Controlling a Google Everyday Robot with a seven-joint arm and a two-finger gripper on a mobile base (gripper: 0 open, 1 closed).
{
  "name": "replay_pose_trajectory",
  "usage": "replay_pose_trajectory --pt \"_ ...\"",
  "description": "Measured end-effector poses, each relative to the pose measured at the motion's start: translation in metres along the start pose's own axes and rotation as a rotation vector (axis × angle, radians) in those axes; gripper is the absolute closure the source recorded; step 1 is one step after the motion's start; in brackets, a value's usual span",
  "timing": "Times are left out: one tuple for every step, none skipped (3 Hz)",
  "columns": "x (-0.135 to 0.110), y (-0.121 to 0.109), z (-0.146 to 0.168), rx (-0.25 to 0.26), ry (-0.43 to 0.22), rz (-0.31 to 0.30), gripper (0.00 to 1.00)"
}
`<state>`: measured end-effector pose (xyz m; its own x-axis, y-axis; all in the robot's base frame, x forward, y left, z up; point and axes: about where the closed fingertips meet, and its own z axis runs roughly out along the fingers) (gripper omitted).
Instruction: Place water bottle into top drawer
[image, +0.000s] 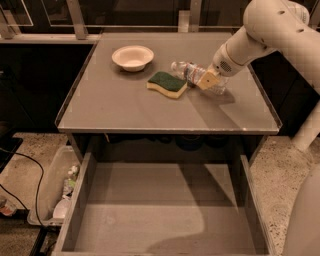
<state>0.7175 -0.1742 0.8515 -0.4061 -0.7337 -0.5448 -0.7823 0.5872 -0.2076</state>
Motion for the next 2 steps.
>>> replay_pose_trajectory --pt "0.004 0.003 -0.001 -0.002 0.012 -0.009 1.00" --pt "0.010 0.010 -0.018 0.009 -0.003 -0.025 1.00"
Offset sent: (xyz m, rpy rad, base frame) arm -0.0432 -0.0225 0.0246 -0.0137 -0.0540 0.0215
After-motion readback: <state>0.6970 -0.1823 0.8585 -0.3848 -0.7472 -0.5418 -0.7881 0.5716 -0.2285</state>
